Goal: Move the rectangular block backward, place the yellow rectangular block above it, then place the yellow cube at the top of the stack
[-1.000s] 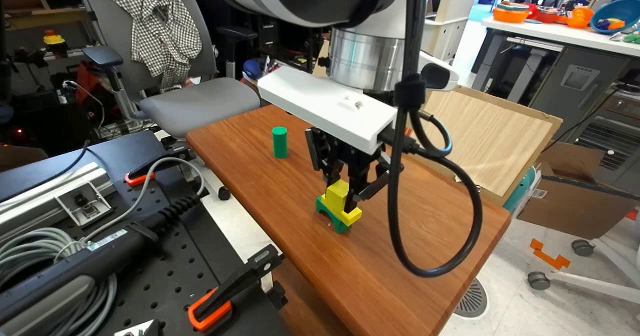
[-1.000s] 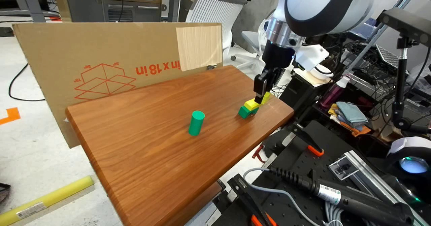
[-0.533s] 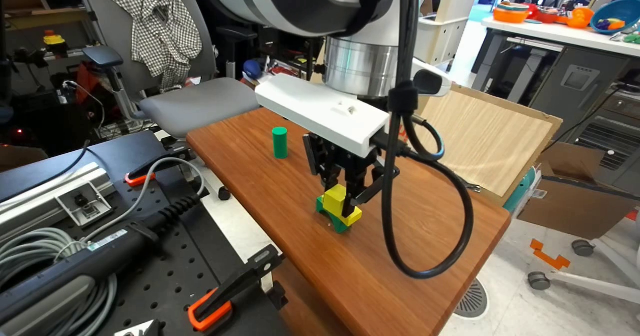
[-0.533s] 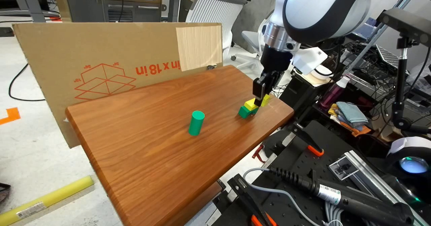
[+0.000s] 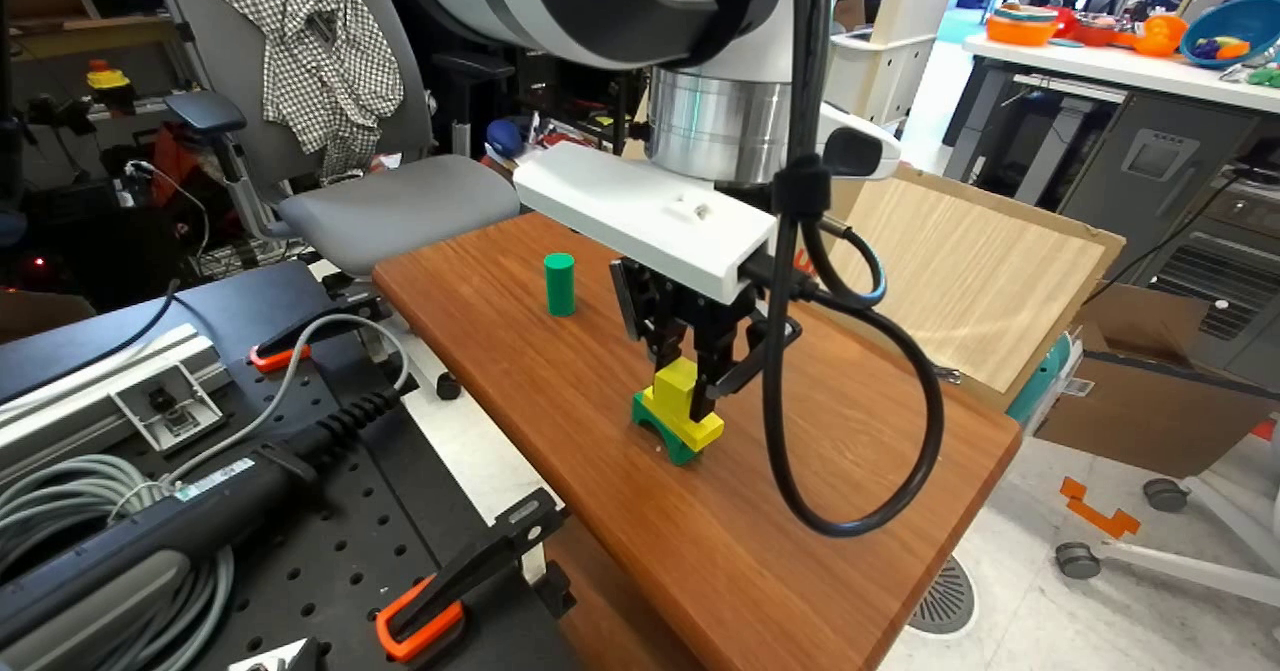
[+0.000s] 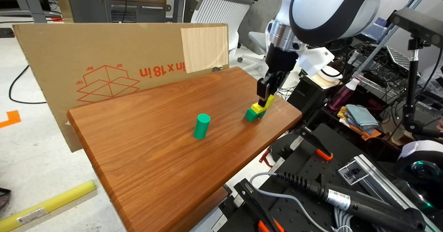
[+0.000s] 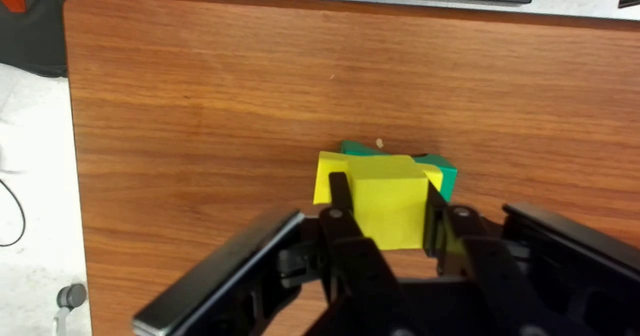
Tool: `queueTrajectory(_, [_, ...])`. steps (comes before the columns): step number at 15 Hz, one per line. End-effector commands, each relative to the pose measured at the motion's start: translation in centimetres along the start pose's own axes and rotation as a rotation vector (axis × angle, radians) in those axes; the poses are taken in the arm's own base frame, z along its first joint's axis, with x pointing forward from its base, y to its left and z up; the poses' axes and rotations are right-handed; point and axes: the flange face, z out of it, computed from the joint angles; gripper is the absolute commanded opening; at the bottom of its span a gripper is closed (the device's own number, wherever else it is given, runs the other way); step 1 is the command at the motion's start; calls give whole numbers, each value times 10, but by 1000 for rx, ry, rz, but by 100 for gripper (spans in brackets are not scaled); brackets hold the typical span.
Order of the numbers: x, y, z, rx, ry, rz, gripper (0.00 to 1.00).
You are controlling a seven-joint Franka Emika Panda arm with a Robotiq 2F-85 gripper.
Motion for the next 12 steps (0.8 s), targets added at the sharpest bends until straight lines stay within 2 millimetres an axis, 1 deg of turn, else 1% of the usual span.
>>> queueTrajectory(1, [6,0,2,-18,7,16,10])
queueTrajectory(2, [7,0,3,-21,5,17,31])
queueTrajectory(3, [8,0,3,-22,5,19,58])
queueTrajectory(4, [9,-1,4,-26,3,18,59])
queueTrajectory(5, [10,-1,4,-28,4,19,65])
queueTrajectory(7, [11,-2,3,-32,5,15,81])
queueTrajectory(8, [11,-3,2,-35,10,13,87])
queueTrajectory(9, [10,-4,0,-35,12,11,95])
queueTrajectory(10, [10,-5,-1,-37,14,8,99])
queueTrajectory(12, [8,-6,-3,-40,18,-1,100])
